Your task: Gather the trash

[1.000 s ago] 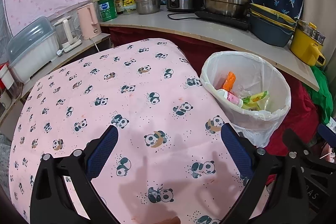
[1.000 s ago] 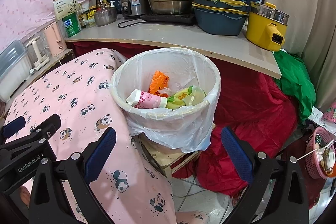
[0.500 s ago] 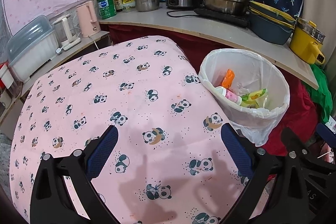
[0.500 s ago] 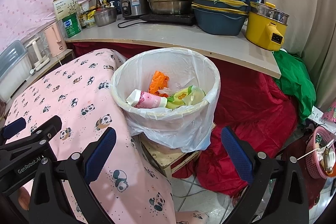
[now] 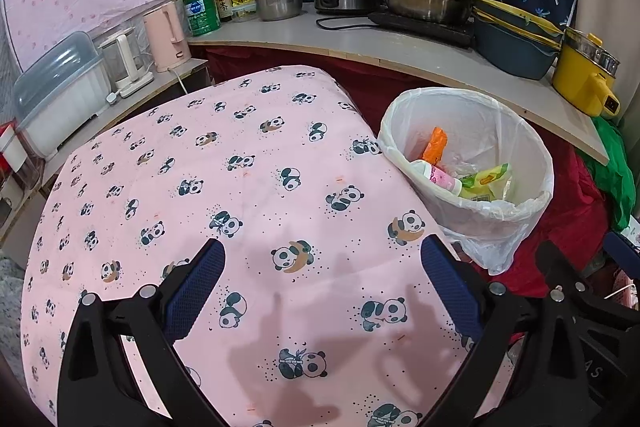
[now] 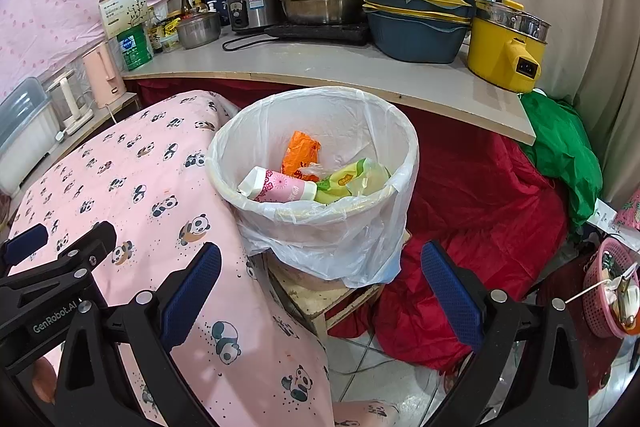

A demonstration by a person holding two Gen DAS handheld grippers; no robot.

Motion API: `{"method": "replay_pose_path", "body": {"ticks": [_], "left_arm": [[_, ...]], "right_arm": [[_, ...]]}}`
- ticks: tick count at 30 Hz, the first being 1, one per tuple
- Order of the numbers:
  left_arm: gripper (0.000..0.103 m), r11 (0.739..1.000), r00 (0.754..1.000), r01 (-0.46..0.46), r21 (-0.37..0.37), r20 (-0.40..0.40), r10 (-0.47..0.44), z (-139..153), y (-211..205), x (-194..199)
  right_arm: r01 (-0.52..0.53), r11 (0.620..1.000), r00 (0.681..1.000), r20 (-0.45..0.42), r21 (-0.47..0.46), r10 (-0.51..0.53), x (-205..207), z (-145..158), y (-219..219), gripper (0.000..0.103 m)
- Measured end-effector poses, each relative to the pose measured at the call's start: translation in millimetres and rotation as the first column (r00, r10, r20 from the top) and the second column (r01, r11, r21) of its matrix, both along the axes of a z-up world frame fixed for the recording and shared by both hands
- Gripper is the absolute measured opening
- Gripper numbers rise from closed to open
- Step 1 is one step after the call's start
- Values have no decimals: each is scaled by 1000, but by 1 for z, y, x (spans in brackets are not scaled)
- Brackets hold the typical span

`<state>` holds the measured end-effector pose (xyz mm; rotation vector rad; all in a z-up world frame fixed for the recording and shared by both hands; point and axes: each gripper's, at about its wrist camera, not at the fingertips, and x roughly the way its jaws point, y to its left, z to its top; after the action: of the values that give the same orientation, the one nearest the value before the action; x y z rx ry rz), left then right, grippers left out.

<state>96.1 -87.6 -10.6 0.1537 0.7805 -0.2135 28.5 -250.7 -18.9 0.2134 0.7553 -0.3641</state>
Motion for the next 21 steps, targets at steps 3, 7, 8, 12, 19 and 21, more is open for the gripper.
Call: {"method": "replay_pose_path", "body": {"ticks": [3, 7, 8, 12, 19, 21], "left_arm": [[94, 1000, 1000, 1, 3, -1, -1, 0, 0, 0], [94, 1000, 1000, 2, 3, 2, -2, 0, 0, 0], [94, 1000, 1000, 1, 4, 3, -1, 0, 0, 0], [94, 1000, 1000, 1, 9, 6, -2, 0, 0, 0], [94, 1000, 1000, -1, 14, 9, 1, 0, 1, -1], [94, 1000, 1000, 1, 12, 11, -1, 0, 2, -1]], "right_arm": [[0, 1000, 1000, 0, -1, 0, 0, 0, -1, 97], [1, 1000, 1000, 1, 0, -1, 0, 0, -1, 97], [2, 1000, 1000, 2, 1, -2, -1, 0, 0, 97], [3, 1000, 1000, 3, 1, -3, -1, 0, -1, 97], [5, 1000, 1000, 3, 1, -5, -2, -1, -1, 97], [6, 1000, 1000, 3, 3, -6, -3, -1, -2, 97]]}}
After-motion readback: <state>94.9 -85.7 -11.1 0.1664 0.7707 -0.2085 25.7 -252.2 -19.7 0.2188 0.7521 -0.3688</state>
